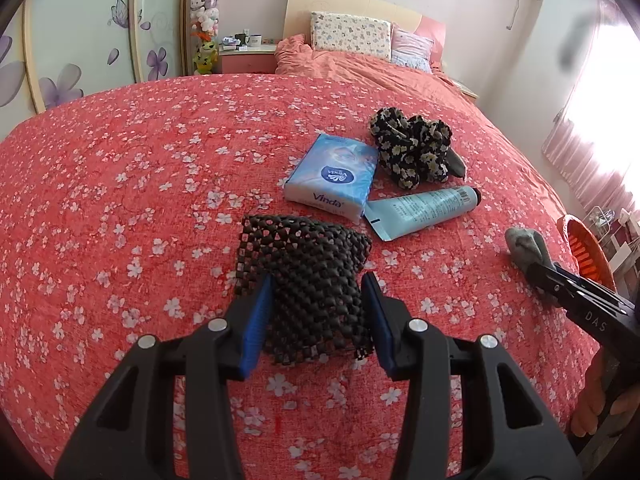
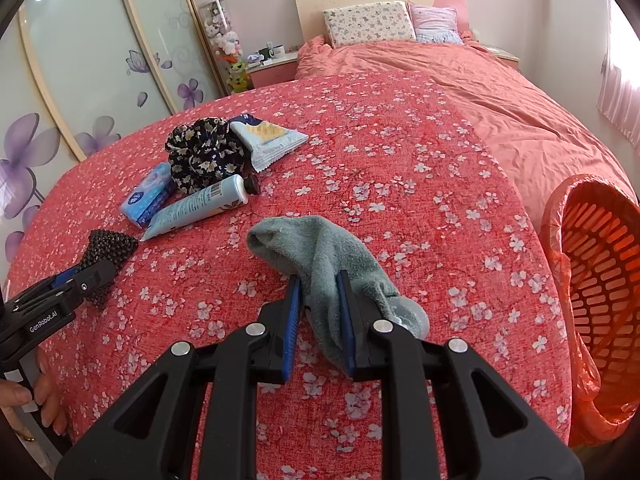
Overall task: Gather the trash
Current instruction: 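Lift the grey sock and black mesh pad and carry them toward the orange basket, then lower both items into the orange basket and open both grippers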
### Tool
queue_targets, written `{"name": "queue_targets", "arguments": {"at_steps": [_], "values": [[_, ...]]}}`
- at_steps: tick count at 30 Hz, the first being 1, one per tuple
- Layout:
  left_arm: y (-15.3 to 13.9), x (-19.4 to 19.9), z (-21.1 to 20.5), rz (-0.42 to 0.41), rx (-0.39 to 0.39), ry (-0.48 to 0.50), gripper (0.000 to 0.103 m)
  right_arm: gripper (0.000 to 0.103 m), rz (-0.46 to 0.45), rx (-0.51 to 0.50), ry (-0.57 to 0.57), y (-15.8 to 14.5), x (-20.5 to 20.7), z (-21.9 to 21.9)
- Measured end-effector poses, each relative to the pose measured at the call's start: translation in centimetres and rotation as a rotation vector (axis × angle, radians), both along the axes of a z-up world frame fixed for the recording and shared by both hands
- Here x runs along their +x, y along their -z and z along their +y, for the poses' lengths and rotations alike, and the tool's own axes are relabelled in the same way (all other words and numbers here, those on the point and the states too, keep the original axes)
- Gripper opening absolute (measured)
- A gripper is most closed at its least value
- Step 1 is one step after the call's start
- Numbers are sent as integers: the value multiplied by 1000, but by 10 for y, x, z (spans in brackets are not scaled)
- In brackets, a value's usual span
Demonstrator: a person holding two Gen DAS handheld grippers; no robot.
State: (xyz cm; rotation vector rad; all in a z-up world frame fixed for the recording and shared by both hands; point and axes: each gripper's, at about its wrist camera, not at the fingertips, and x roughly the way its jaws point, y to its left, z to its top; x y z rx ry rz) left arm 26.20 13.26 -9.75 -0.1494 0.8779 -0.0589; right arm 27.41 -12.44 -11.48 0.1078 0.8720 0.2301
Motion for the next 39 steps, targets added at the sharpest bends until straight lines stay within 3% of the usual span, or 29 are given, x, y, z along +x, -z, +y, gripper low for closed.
{"name": "queue_targets", "arguments": {"at_steps": [5, 9, 18, 28, 39], "values": [[-1, -1, 0, -2, 7, 4, 42, 18, -1, 11, -1, -1, 0, -3], [-2, -2, 3, -1, 12, 20, 19, 9, 5, 53, 1, -6, -3, -9], [-38, -23, -22, -78, -23, 66, 16, 9, -106, 92, 48, -45, -39, -38], [-80, -30, -112, -168, -68, 222, 16, 9, -181, 75, 194, -69, -67, -110], [-95, -28, -255, -184, -115, 487, 16, 9, -202, 106, 383, -66, -78, -200]]}}
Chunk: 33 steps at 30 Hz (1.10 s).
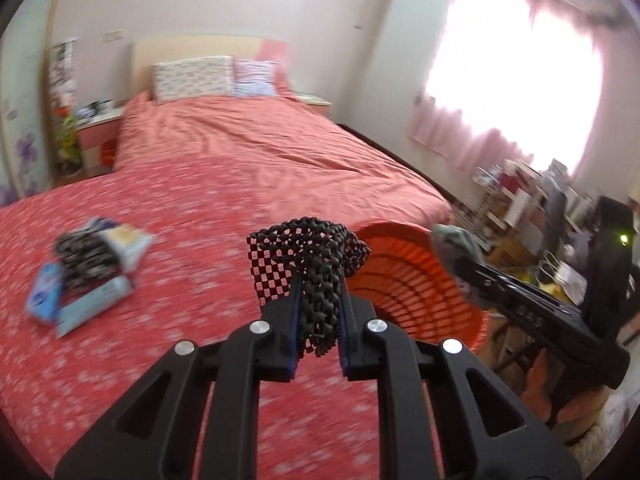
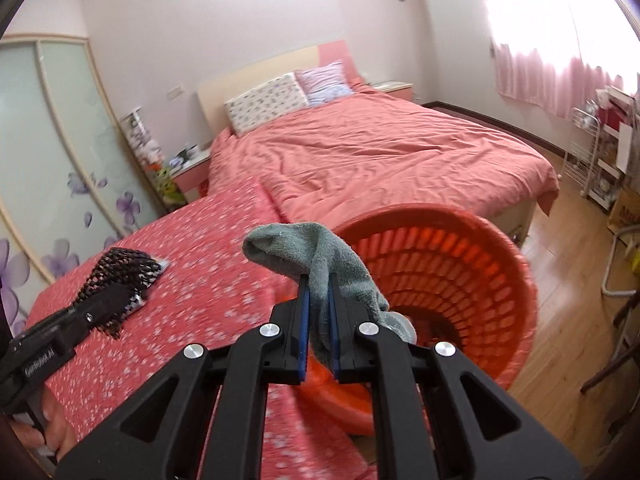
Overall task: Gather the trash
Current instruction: 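Lower both items into the orange basket and open both grippers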
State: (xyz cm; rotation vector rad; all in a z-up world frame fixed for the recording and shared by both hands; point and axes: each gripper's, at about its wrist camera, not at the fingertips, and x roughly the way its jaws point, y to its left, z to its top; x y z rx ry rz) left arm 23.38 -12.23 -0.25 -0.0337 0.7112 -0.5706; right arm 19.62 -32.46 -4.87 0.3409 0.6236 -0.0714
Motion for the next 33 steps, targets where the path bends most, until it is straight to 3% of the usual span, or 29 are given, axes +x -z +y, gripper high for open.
{"name": "queue_targets", "arguments": {"at_steps": [8, 11, 14, 17, 21, 26, 33], "values": [[18, 17, -81, 40, 8, 124, 16, 9, -21, 84, 73, 9, 9, -48], [29, 28, -102, 52, 20, 142, 22, 10, -12, 105, 96, 17, 14, -61], [44, 39, -117, 70, 53, 140, 41, 23, 7, 131, 112, 27, 20, -73], [56, 47, -123, 88, 81, 126, 48, 37, 23, 145, 130, 36, 21, -80], [66, 51, -111, 95, 109, 87, 55, 49, 35, 131, 150, 39, 16, -83], [63, 46, -71, 44, 157, 16, 66, 58, 44, 57, 141, 37, 13, -67], [58, 45, 27, 9, 202, -157, 74, 63, 67, 10, 43, 33, 18, -18]]}}
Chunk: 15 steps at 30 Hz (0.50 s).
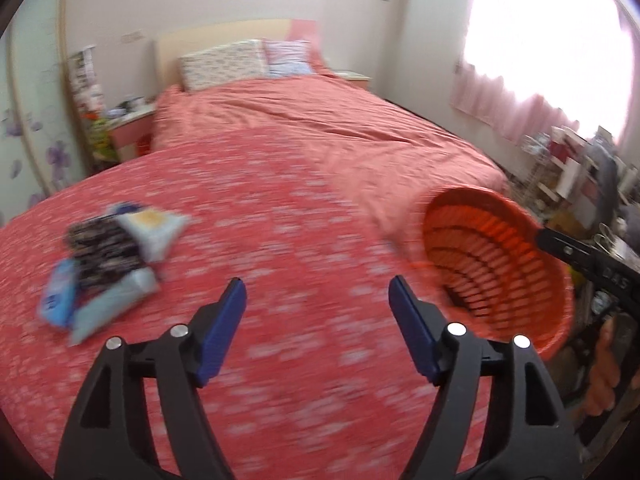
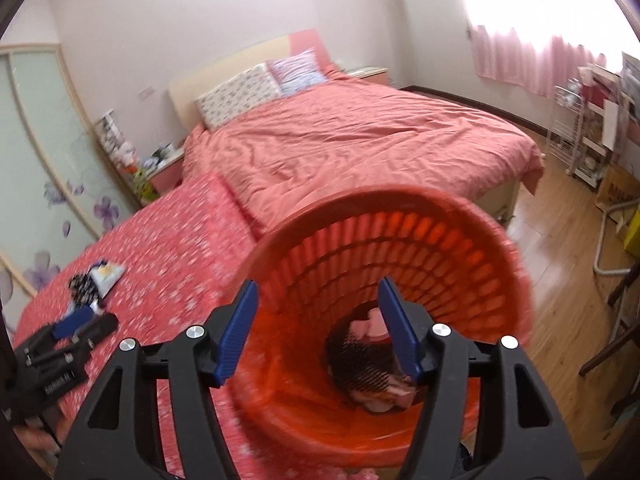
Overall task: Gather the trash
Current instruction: 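Lower both items into the orange basket and open both grippers, then grasp the blue Vinda tissue pack with the left gripper while the right gripper reaches the light-blue tube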
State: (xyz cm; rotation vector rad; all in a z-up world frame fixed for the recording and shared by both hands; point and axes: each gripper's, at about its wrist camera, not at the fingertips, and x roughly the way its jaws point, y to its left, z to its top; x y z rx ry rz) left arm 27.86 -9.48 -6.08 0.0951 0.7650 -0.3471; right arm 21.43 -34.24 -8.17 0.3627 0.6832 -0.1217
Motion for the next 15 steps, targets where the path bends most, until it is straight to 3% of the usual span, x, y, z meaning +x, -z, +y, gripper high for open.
{"name": "queue_targets", "arguments": {"at_steps": [9, 12, 15], "values": [[4, 32, 153, -27, 80, -352, 76, 63, 40, -44, -173, 1, 17, 83], [12, 51, 188, 2, 69, -418, 76, 63, 57, -52, -220, 3, 26, 108], [20, 68, 202, 41, 44, -425, 76, 63, 69, -61, -250, 6, 33, 128]]}}
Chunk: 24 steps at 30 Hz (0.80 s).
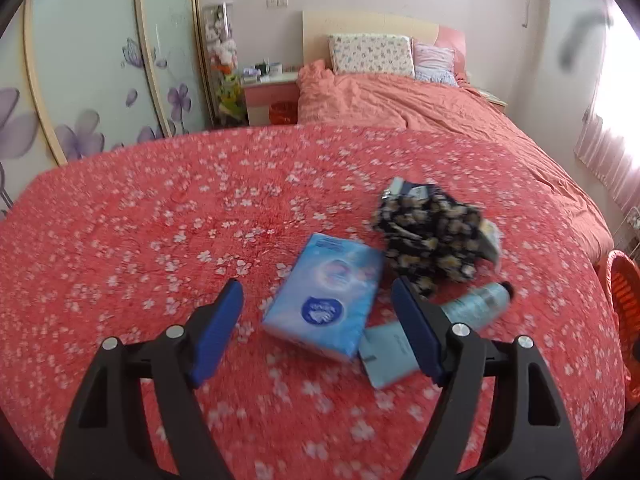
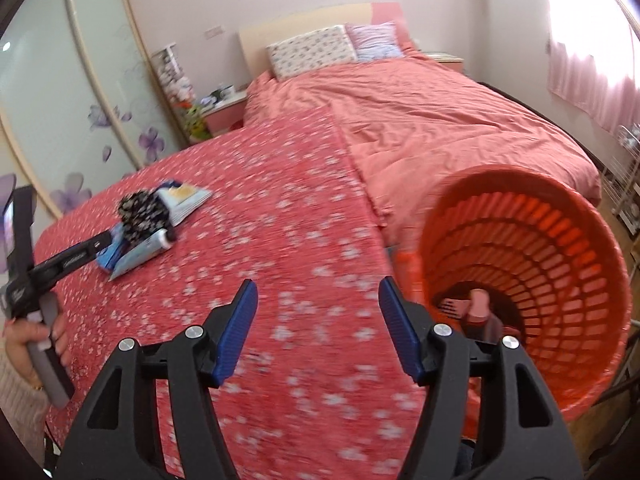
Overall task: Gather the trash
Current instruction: 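Grasp the blue Vinda tissue pack with the left gripper while the right gripper reaches the light-blue tube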
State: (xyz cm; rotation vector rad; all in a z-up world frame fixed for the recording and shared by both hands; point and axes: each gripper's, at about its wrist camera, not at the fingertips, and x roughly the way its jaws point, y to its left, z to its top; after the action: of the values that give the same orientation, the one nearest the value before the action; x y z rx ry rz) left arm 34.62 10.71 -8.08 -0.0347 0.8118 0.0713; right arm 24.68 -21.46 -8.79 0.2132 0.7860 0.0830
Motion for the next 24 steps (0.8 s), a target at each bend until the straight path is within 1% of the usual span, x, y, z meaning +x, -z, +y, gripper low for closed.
{"name": "queue_targets", "arguments": {"at_steps": [3, 5, 7, 9, 11, 13, 17, 19, 24], "values": [[11, 16, 4, 48, 8, -5, 76, 63, 13, -11, -35, 2, 6, 21], [14, 23, 8, 70, -31, -3, 75, 63, 17, -19, -54, 3, 8, 34], [15, 27, 12, 74, -42, -3, 72, 63, 21, -25, -72, 3, 10, 44], [18, 30, 11, 98, -34, 17, 61, 63, 27, -27, -91, 4, 12, 55], [18, 30, 9, 102, 19, 23, 52, 63, 30, -29, -113, 3, 15, 69], [17, 28, 18, 119, 12, 13, 52, 63, 33, -35, -133, 3, 19, 83], [16, 16, 51, 137, 7, -37, 52, 63, 39, -50, -185, 3, 25, 114], [16, 7, 69, 139, -17, -54, 52, 63, 39, -50, -208, 3, 31, 128], [14, -8, 101, 129, -48, -88, 52, 60, 70, -9, -245, 3, 48, 159]]}}
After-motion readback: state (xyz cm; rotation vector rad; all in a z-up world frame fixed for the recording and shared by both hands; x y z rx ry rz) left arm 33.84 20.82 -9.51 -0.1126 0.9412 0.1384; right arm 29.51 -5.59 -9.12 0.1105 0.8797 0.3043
